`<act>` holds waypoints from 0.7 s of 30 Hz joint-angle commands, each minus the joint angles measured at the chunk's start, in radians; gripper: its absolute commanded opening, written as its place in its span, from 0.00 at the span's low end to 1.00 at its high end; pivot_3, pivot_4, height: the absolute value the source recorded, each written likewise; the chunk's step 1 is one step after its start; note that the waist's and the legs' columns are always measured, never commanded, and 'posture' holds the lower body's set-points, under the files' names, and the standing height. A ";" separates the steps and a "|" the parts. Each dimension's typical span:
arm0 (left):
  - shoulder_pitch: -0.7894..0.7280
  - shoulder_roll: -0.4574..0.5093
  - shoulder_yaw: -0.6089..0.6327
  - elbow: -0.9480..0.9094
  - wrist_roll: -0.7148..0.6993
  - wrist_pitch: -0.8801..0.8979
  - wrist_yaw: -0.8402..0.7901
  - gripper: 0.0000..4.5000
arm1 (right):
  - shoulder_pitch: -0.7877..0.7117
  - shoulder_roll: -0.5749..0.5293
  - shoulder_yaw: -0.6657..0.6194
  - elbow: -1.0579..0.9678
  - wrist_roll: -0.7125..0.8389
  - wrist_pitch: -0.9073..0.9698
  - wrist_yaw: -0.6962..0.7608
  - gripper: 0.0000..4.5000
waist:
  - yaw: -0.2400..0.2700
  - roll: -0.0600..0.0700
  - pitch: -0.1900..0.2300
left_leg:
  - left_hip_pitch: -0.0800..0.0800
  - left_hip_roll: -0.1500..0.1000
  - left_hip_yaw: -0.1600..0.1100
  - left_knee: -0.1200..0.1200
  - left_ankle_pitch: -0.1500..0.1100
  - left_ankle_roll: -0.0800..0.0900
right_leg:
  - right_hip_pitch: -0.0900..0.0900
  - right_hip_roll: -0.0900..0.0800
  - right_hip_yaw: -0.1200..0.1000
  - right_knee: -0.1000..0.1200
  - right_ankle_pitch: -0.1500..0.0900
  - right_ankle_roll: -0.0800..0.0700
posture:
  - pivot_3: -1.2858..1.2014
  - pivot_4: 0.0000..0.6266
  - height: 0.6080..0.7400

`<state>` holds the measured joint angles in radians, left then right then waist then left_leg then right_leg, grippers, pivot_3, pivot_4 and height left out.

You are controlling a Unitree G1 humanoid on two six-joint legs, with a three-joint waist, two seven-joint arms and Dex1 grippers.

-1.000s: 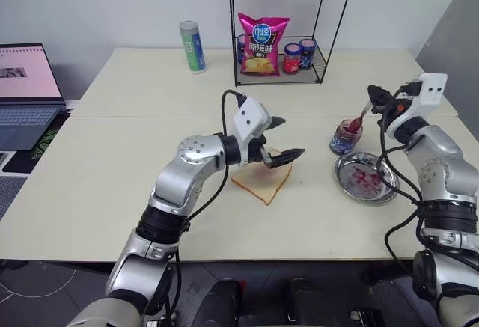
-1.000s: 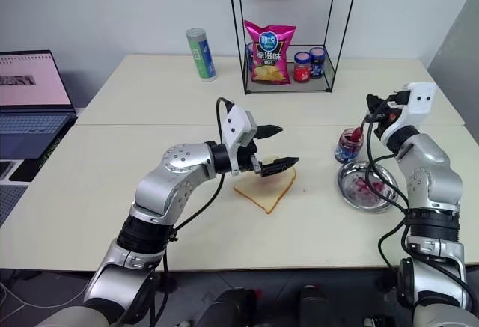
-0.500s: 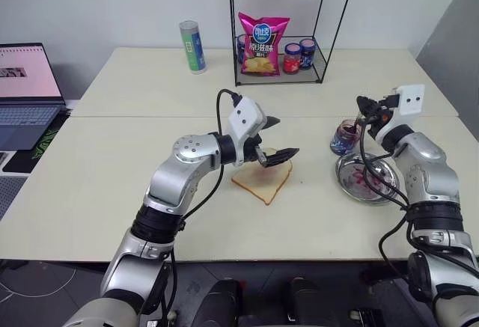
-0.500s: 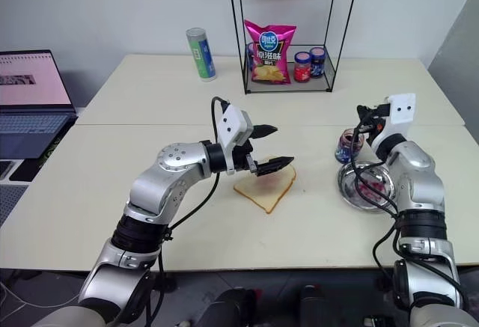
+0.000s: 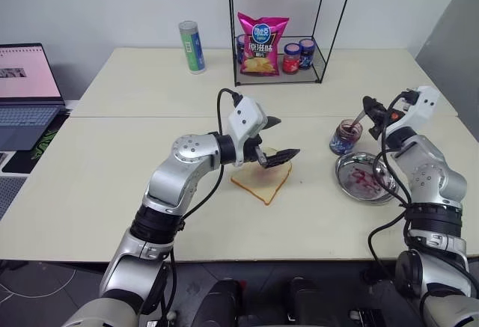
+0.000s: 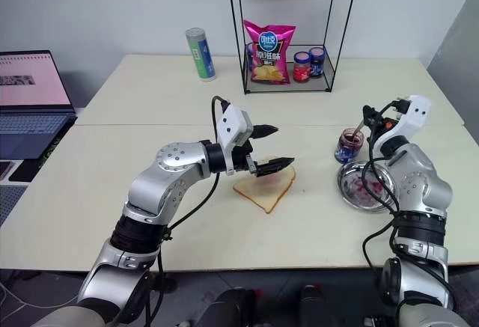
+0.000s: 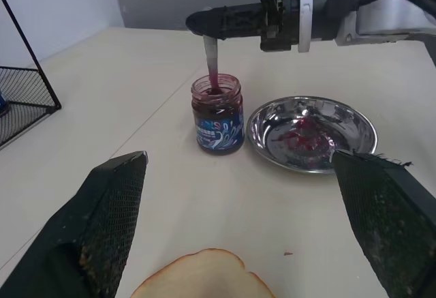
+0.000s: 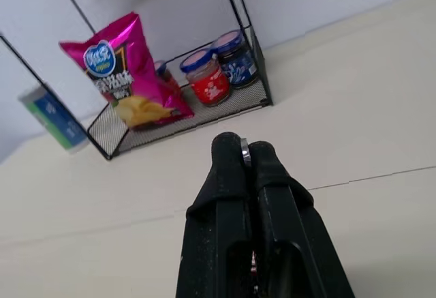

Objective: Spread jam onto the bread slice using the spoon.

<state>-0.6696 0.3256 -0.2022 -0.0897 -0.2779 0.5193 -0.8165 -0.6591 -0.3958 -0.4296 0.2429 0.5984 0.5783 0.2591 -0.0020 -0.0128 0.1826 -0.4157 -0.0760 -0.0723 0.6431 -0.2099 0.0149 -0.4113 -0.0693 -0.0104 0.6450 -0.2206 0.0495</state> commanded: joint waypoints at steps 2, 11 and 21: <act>-0.006 -0.002 0.001 -0.029 -0.007 -0.022 -0.007 1.00 | -0.030 -0.010 -0.047 -0.051 0.062 0.045 -0.023 0.01 | 0.000 0.000 0.000 | 0.000 0.000 0.000 0.000 0.000 0.000 | 0.000 0.000 0.000 0.000 0.000 0.000 | 0.52 0.24 1.00; -0.018 -0.002 0.000 -0.001 -0.001 -0.040 -0.015 1.00 | -0.059 0.015 -0.121 -0.018 0.140 0.087 -0.097 0.01 | -0.001 0.000 0.000 | 0.000 0.000 0.000 0.000 0.000 0.000 | 0.000 0.000 0.000 0.000 0.000 0.000 | 0.52 0.24 1.00; -0.017 -0.001 0.000 0.001 0.002 -0.054 -0.017 1.00 | -0.077 0.005 -0.156 0.018 0.141 0.053 -0.134 0.01 | -0.001 0.000 0.000 | 0.000 0.000 0.001 0.000 0.000 0.000 | 0.000 0.000 0.000 0.000 0.000 0.000 | 0.52 0.24 1.00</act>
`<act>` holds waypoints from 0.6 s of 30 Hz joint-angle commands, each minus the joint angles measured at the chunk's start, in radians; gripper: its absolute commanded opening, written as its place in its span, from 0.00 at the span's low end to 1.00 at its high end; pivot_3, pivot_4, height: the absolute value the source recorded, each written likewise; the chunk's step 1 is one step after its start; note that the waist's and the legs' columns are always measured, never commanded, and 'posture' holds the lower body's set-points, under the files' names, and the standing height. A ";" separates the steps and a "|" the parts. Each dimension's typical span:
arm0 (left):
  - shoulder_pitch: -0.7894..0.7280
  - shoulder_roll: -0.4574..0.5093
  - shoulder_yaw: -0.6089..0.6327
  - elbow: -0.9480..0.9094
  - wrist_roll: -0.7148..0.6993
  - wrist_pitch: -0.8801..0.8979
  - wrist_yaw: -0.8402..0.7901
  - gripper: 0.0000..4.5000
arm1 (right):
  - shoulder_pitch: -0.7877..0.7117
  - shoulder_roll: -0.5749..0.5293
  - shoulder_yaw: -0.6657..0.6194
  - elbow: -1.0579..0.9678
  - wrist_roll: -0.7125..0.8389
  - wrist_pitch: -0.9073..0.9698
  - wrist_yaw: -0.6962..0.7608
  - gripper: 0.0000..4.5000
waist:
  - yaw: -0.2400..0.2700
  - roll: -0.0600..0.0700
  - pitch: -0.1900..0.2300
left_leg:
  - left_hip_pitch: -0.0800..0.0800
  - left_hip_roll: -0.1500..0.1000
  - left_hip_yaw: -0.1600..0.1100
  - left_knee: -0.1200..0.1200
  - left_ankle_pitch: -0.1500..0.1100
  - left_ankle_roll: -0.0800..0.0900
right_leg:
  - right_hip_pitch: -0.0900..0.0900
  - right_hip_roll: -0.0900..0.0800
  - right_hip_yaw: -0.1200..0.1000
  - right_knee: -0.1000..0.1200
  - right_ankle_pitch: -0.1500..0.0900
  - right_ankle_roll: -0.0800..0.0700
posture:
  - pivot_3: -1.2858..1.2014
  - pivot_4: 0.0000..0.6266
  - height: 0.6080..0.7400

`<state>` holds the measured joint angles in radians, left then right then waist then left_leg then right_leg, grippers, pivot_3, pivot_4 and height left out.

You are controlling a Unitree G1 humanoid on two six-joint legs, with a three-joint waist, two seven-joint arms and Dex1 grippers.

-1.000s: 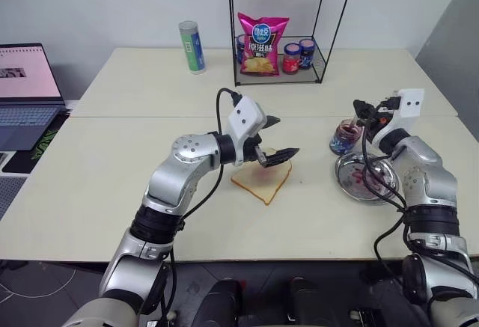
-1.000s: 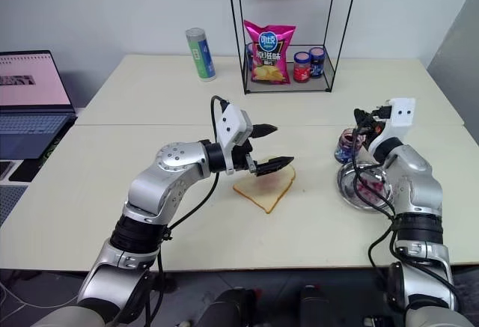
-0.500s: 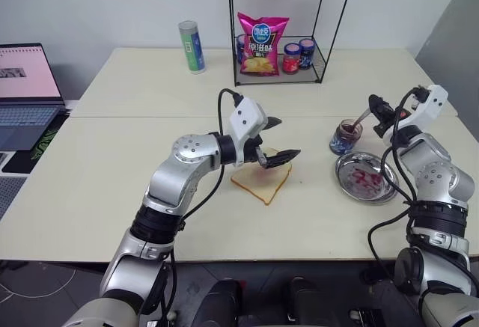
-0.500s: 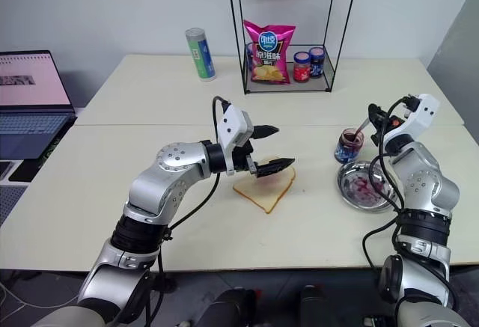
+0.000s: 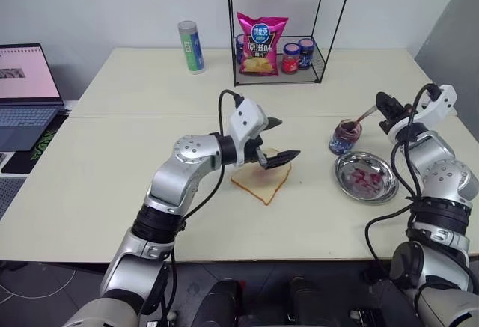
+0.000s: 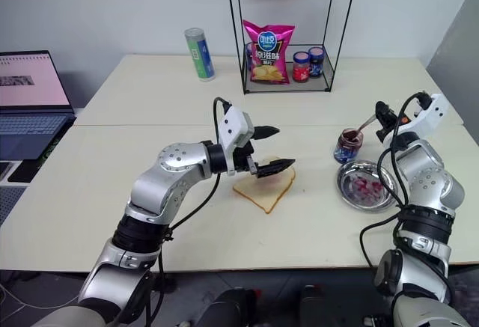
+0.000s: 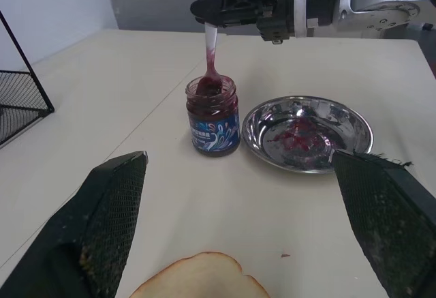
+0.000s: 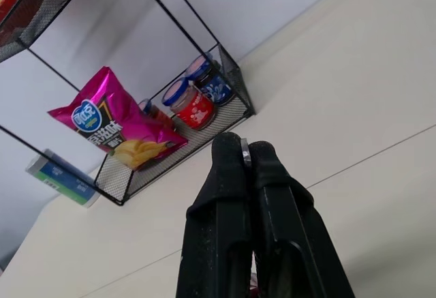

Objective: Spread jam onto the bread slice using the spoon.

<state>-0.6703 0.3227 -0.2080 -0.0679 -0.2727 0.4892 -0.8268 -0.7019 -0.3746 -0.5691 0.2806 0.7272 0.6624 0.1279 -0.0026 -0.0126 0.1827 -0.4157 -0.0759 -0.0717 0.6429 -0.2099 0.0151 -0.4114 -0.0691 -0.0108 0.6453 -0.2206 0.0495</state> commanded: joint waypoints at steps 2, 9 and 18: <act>-0.015 0.002 0.006 -0.023 -0.003 -0.024 -0.006 1.00 | -0.035 -0.017 -0.019 -0.017 0.012 -0.035 -0.006 0.01 | 0.000 0.000 0.000 | 0.000 0.000 0.000 0.000 0.000 0.000 | 0.000 0.000 0.000 0.000 0.000 0.000 | 0.52 0.24 1.00; -0.011 -0.001 0.003 -0.030 -0.004 -0.022 -0.007 1.00 | -0.040 -0.032 -0.031 -0.012 0.018 -0.046 -0.017 0.01 | 0.000 0.000 0.000 | 0.000 0.000 0.000 0.000 0.000 0.000 | 0.000 0.000 0.000 0.000 0.000 0.000 | 0.52 0.24 1.00; -0.017 0.000 0.004 -0.030 -0.007 -0.020 -0.019 1.00 | -0.052 -0.001 -0.117 -0.022 0.119 -0.012 -0.088 0.01 | 0.000 0.000 0.000 | 0.000 0.000 0.000 0.000 0.000 0.000 | 0.000 0.000 0.000 0.000 0.000 0.000 | 0.52 0.24 1.00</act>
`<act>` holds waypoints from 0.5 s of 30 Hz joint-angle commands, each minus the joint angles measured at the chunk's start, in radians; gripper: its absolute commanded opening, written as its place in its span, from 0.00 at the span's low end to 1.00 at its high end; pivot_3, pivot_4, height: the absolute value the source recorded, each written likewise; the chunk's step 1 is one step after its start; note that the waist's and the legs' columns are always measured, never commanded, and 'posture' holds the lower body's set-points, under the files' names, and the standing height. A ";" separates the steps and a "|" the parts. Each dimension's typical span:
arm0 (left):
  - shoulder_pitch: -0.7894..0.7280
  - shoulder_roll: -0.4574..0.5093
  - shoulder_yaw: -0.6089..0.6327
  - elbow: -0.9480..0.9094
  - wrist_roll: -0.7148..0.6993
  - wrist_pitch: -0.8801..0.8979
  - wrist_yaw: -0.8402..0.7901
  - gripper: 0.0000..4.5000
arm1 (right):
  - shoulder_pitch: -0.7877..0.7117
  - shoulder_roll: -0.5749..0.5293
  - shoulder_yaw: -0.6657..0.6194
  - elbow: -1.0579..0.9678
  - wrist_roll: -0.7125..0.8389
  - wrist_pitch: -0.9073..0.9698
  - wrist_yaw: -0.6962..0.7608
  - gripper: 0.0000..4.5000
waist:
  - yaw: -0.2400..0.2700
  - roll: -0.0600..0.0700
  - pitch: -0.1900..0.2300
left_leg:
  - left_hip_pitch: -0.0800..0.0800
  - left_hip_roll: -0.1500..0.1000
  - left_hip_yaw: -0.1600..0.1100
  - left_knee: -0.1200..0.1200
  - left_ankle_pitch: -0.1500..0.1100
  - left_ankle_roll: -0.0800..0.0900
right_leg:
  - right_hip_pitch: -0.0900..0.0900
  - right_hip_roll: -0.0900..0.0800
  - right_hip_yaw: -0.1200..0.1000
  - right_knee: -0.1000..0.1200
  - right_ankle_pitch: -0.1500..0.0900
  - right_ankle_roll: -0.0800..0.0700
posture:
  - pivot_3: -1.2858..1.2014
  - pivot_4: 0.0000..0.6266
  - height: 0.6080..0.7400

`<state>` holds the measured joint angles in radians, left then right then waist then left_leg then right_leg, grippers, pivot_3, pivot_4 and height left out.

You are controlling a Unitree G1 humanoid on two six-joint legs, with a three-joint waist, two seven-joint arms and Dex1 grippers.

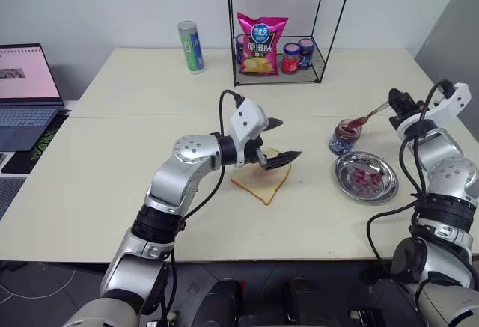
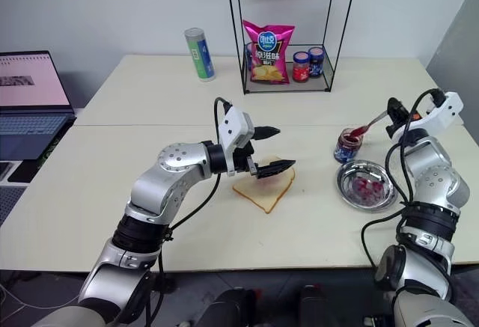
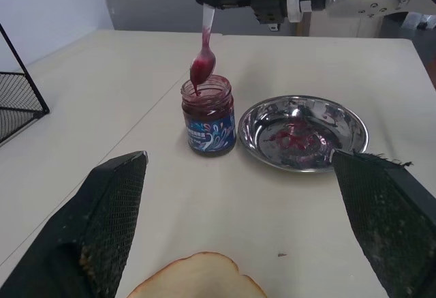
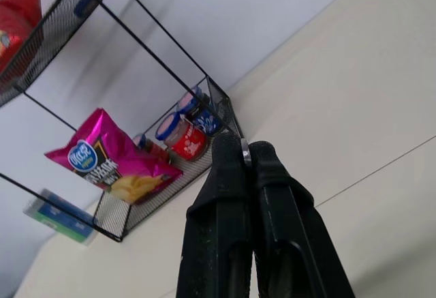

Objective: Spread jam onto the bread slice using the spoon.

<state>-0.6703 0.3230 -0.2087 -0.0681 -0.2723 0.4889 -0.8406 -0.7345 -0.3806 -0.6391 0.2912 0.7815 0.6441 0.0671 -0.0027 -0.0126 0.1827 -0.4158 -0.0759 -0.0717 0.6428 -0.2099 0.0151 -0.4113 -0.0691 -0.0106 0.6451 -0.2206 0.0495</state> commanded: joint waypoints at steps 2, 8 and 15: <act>-0.018 0.000 0.005 -0.029 -0.008 -0.020 -0.007 1.00 | -0.020 0.015 -0.071 -0.037 0.099 0.014 -0.050 0.01 | 0.000 0.000 0.000 | 0.000 0.000 0.000 0.000 0.000 0.000 | 0.000 0.000 0.000 0.000 0.000 0.000 | 0.52 0.24 1.00; -0.026 0.002 0.024 -0.043 -0.044 0.005 -0.027 1.00 | -0.045 0.049 -0.153 -0.059 0.258 0.041 -0.120 0.01 | 0.000 0.000 0.000 | 0.000 0.000 0.000 0.000 0.000 0.000 | 0.000 0.000 0.000 0.000 0.000 0.000 | 0.52 0.24 1.00; -0.014 0.058 0.106 -0.116 -0.155 0.106 -0.057 1.00 | -0.025 0.089 -0.087 -0.241 0.458 0.155 -0.137 0.01 | -0.004 0.001 0.001 | 0.000 0.001 0.000 0.000 0.000 0.000 | 0.000 0.000 0.000 0.000 0.000 0.000 | 0.52 0.24 1.00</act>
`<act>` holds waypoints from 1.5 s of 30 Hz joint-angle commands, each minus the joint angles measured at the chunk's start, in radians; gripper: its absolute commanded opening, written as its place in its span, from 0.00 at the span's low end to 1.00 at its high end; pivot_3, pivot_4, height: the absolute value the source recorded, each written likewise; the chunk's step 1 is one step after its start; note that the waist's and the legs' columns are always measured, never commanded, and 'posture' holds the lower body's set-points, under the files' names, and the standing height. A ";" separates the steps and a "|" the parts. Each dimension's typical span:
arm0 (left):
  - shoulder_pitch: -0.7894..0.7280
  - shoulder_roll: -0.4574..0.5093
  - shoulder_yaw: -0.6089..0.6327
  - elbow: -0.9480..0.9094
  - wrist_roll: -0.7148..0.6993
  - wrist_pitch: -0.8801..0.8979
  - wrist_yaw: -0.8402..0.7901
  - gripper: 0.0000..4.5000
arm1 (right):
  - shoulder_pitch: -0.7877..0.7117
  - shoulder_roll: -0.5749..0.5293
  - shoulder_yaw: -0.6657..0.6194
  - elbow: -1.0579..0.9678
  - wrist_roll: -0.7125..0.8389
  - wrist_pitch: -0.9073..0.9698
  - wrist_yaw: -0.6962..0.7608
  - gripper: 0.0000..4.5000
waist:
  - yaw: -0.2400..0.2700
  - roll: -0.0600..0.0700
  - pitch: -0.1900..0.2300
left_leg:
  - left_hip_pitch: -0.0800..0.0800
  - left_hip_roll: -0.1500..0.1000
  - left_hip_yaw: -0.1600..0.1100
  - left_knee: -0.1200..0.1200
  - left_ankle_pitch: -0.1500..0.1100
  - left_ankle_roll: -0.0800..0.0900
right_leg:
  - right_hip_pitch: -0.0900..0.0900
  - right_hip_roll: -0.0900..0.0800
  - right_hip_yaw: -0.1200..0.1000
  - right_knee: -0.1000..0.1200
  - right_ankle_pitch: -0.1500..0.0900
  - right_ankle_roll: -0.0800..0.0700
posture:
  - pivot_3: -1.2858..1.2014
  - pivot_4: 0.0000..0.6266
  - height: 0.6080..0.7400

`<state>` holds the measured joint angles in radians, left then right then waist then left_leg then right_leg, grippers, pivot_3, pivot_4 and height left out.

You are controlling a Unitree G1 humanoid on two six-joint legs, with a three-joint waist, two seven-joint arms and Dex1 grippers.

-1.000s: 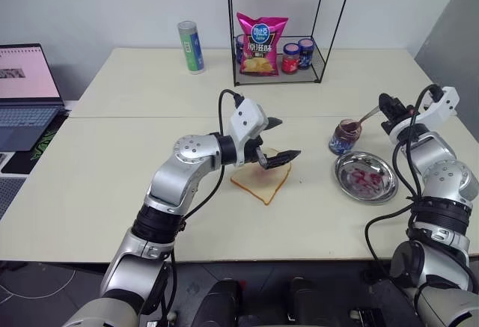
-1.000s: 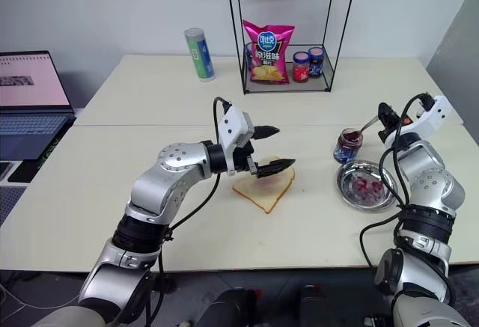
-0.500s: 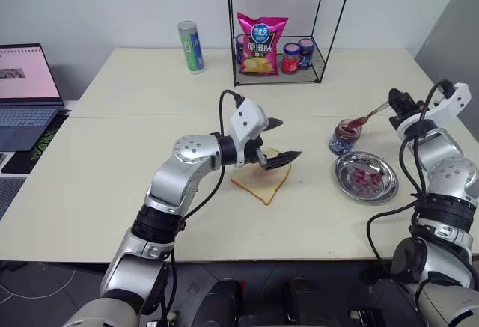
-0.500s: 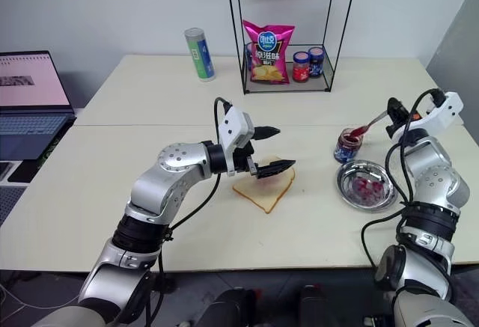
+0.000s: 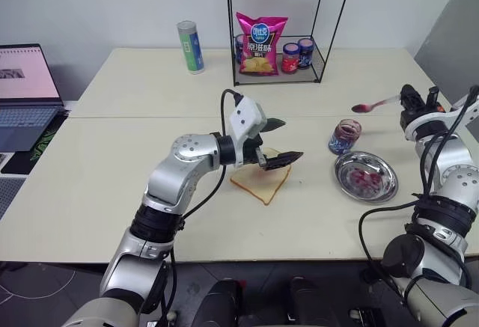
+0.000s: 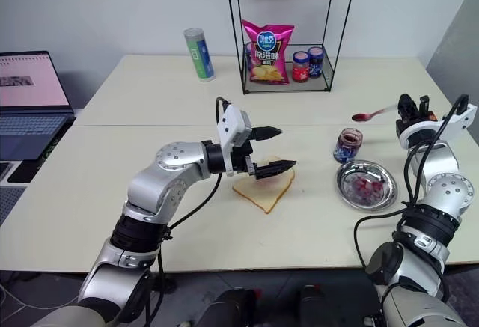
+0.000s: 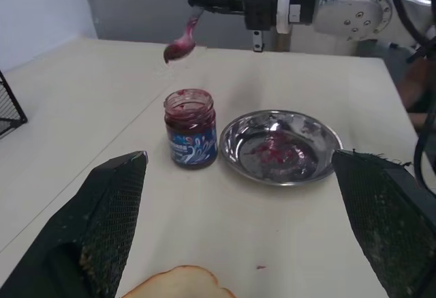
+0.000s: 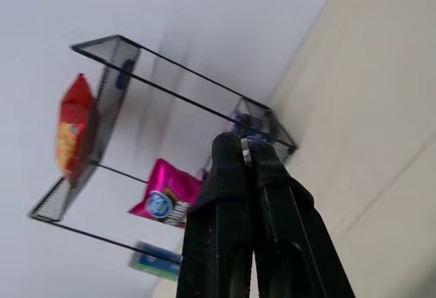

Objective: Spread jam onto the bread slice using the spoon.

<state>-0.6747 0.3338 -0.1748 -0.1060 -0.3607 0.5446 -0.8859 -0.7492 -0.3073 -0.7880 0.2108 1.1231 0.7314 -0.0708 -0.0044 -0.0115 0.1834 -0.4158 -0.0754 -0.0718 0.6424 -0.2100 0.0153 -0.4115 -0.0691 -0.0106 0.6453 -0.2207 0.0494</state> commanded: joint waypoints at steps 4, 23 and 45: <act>0.080 0.165 0.168 -0.193 -0.162 0.168 -0.023 1.00 | -0.002 0.088 0.232 -0.309 0.140 0.130 -0.011 0.01 | -0.029 0.001 0.000 | 0.000 0.001 0.000 -0.001 0.000 0.000 | -0.001 0.000 0.000 0.001 -0.001 -0.001 | 0.52 0.24 1.00; 0.574 0.382 0.384 -0.568 -0.295 0.305 0.134 1.00 | 0.115 -0.011 0.954 -0.489 -0.543 -0.172 0.441 0.01 | -0.012 0.000 0.000 | 0.000 0.001 0.000 -0.009 0.002 -0.003 | -0.008 -0.002 0.001 0.000 -0.005 -0.003 | 0.52 0.24 1.00; 0.556 0.414 0.371 -0.544 -0.329 0.294 0.151 1.00 | 0.151 -0.008 1.005 -0.528 -0.724 -0.257 0.610 0.01 | -0.012 0.000 0.000 | 0.000 0.002 0.000 -0.012 0.003 -0.005 | -0.009 -0.001 0.000 0.000 -0.002 -0.007 | 0.52 0.24 1.00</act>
<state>-0.1062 0.7329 0.1970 -0.6348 -0.6714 0.8480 -0.7323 -0.5889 -0.3216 0.2290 -0.2696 0.4053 0.4866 0.5260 -0.0165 -0.0117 0.1837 -0.4160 -0.0735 -0.0719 0.6304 -0.2073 0.0102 -0.4200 -0.0704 -0.0102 0.6452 -0.2231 0.0419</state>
